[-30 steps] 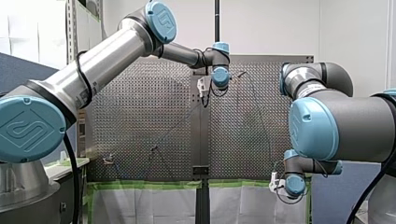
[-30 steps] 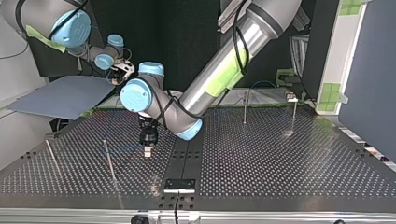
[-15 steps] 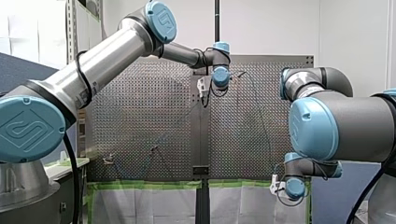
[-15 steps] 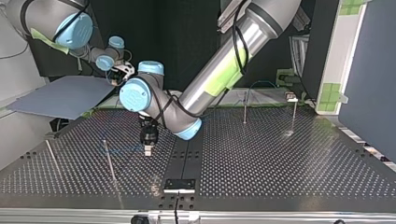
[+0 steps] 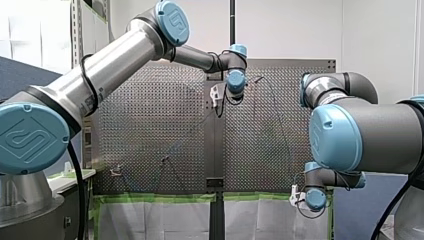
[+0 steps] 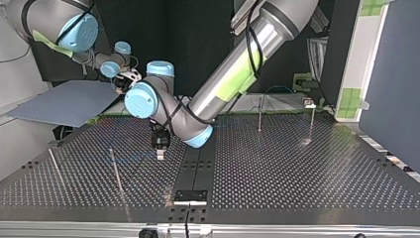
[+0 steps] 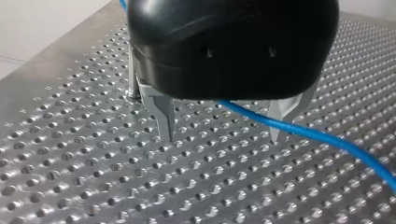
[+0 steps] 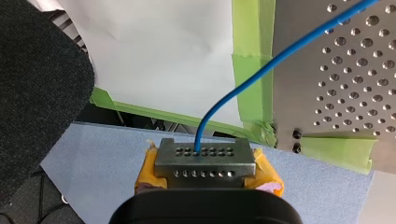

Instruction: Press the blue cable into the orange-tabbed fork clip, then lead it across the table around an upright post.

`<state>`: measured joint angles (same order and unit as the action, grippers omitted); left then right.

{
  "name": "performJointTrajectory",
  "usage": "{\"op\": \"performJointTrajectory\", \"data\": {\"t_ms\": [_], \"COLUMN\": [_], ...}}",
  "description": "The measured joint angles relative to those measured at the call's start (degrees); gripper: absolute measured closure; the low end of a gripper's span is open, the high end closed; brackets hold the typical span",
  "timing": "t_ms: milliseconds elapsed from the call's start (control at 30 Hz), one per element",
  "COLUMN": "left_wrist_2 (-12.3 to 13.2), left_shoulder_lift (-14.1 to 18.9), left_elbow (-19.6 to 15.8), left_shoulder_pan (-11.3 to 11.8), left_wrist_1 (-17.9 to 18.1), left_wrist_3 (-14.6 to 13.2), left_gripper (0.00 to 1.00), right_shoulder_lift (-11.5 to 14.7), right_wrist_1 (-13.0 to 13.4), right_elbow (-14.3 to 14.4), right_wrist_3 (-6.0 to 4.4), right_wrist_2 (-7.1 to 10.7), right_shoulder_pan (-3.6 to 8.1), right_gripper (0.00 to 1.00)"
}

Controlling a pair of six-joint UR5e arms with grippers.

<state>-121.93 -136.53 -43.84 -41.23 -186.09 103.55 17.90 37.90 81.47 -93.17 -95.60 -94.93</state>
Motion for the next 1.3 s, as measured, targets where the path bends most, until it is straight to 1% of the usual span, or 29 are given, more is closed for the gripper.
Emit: {"op": "performJointTrajectory", "data": {"t_ms": [167,400,467,600,667,1033,1200,1300], "left_wrist_2": [2.3,6.4,6.9,7.0,6.9,6.8,6.0,5.9], "left_shoulder_lift": [0.0,0.0,0.0,0.0,0.0,0.8,2.7,3.2], "left_elbow": [0.0,0.0,0.0,0.0,0.0,0.1,0.0,0.0], "left_shoulder_pan": [0.5,1.2,1.4,2.0,2.2,3.3,3.4,3.4], "left_wrist_1": [-2.7,-7.2,-8.2,-10.5,-11.5,-17.8,-20.9,-22.1], "left_wrist_3": [2.7,7.2,8.1,10.0,10.3,10.7,10.8,10.8], "left_gripper": [0.00,0.00,0.00,0.00,0.00,0.00,0.00,0.00], "right_shoulder_lift": [0.0,-0.1,-0.1,-0.1,-0.1,-0.1,-0.1,-0.1], "right_wrist_1": [-0.1,-0.3,-0.4,-0.3,-0.3,-0.3,-0.2,-0.1], "right_elbow": [0.0,0.0,0.0,0.0,0.0,0.0,0.0,0.0], "right_wrist_3": [-0.01,-0.06,-0.02,-0.03,-0.03,-0.10,-0.10,-0.09], "right_wrist_2": [0.15,0.19,0.20,0.22,0.23,0.23,0.23,0.22], "right_shoulder_pan": [0.02,-0.19,-0.21,-0.27,-0.28,-0.35,-0.43,-0.44], "right_gripper": [1.00,1.00,1.00,1.00,1.00,1.00,1.00,1.00]}}
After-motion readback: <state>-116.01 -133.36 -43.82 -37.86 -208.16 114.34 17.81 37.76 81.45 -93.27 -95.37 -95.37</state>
